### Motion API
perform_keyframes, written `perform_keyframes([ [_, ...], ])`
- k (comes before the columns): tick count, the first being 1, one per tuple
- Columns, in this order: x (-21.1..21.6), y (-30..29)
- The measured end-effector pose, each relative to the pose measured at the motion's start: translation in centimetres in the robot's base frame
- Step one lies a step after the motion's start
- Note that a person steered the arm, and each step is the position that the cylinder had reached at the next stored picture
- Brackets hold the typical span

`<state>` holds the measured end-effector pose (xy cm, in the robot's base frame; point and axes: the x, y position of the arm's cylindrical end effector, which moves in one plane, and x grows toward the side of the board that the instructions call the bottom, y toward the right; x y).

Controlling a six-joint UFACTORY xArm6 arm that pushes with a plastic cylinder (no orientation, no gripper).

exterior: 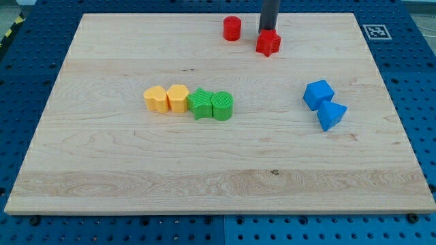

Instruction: Slowly slide the red star downwards

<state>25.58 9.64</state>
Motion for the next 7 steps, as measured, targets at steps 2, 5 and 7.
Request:
perform_keyframes([
  [2,-0.4,0.8],
  [5,-0.5,1.6],
  [7,0.2,-1.6],
])
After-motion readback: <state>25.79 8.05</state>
